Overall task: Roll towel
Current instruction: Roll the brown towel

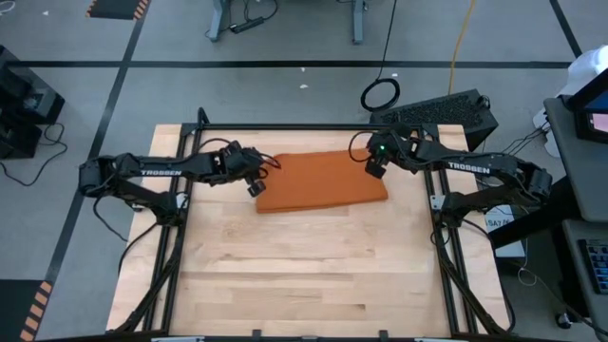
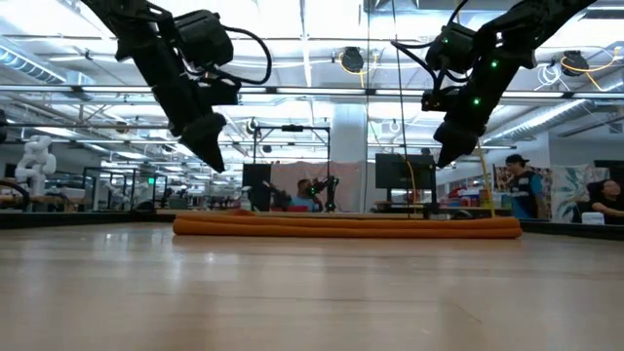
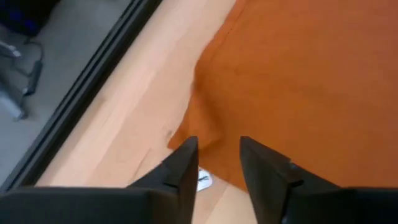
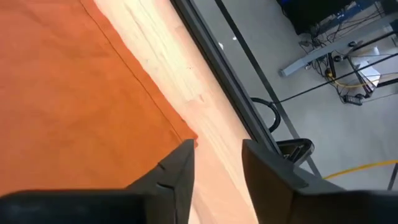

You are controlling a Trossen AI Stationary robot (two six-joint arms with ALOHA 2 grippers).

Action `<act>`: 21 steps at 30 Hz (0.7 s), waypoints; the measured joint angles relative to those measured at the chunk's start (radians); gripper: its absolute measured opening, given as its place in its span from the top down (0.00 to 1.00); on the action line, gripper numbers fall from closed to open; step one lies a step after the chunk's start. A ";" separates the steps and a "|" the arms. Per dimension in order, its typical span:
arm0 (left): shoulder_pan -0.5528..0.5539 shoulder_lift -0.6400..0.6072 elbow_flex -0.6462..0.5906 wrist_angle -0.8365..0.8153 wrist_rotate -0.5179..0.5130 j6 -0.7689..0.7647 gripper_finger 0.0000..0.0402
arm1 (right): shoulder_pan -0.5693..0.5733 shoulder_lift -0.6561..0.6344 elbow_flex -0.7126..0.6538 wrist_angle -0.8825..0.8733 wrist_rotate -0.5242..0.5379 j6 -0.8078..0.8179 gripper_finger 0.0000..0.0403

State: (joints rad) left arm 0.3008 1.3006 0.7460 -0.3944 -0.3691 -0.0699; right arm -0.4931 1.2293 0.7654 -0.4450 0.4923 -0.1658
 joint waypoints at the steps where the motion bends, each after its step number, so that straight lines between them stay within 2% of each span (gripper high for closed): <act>1: 0.000 0.004 0.000 -0.002 -0.014 -0.001 0.65 | 0.000 0.000 0.000 0.000 0.000 0.000 0.67; 5: 0.000 0.007 0.000 -0.010 -0.034 -0.001 0.59 | 0.001 0.000 0.000 -0.004 -0.030 0.012 0.65; 15: -0.002 0.007 0.000 -0.022 0.130 -0.010 0.59 | 0.014 0.000 0.000 -0.023 -0.361 0.134 0.69; 18: -0.024 0.007 -0.019 0.078 0.214 -0.034 0.59 | 0.044 -0.004 -0.003 -0.015 -0.422 0.150 0.70; 21: -0.065 0.007 -0.074 0.255 0.256 -0.055 0.59 | 0.086 -0.012 -0.071 0.136 -0.488 0.168 0.73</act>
State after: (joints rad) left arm 0.2361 1.3071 0.6717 -0.1391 -0.1134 -0.1254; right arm -0.4066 1.2174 0.6941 -0.3094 0.0047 0.0024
